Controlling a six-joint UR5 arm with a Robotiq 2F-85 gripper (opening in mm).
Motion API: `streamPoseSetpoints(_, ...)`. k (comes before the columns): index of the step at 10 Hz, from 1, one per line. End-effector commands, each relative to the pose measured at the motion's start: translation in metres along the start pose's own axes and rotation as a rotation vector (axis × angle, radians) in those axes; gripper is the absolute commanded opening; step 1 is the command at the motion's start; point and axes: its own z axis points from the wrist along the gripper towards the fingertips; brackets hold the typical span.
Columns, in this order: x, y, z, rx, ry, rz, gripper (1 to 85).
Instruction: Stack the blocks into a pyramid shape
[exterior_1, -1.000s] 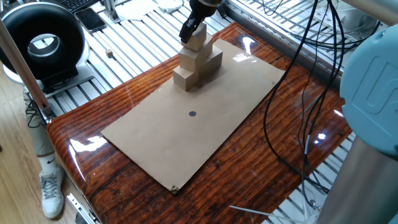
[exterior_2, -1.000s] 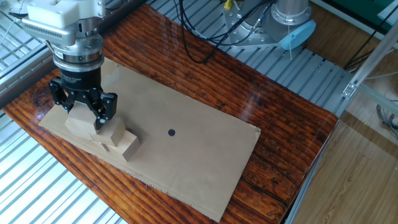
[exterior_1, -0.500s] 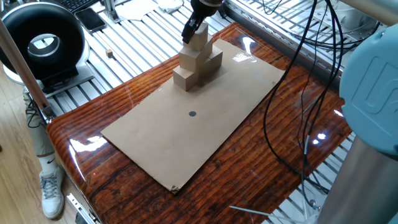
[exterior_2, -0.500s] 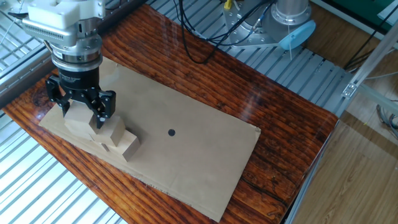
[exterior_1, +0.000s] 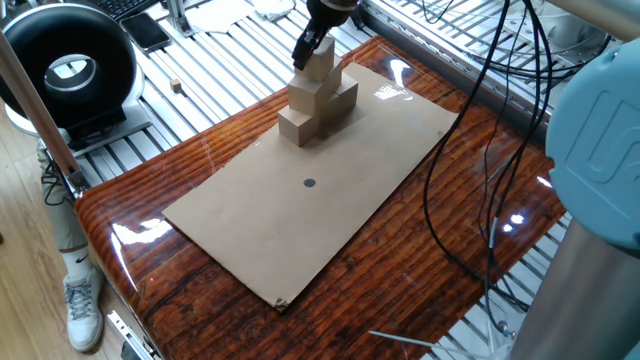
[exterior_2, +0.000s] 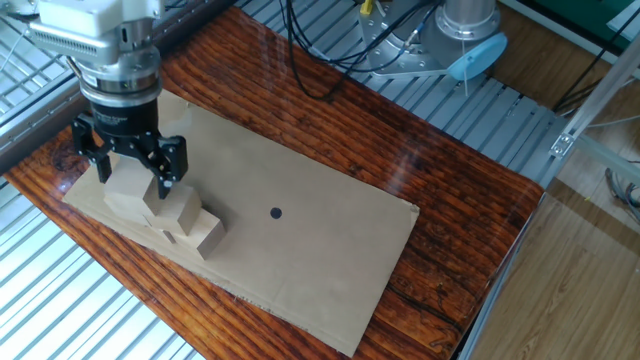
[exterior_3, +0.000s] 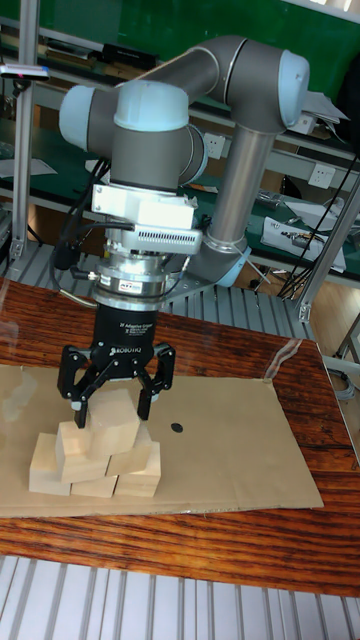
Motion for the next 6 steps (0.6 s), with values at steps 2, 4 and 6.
streamPoseSetpoints(2,0.008,-0.001,-0.026,0.002,0.028,-0.037,78.7)
streamPoseSetpoints(4,0.013,-0.004,-0.042,0.018,0.044,-0.083,79.7)
streamPoseSetpoints(6,0.026,0.011,-0.063,-0.023,0.079,-0.053,76.3)
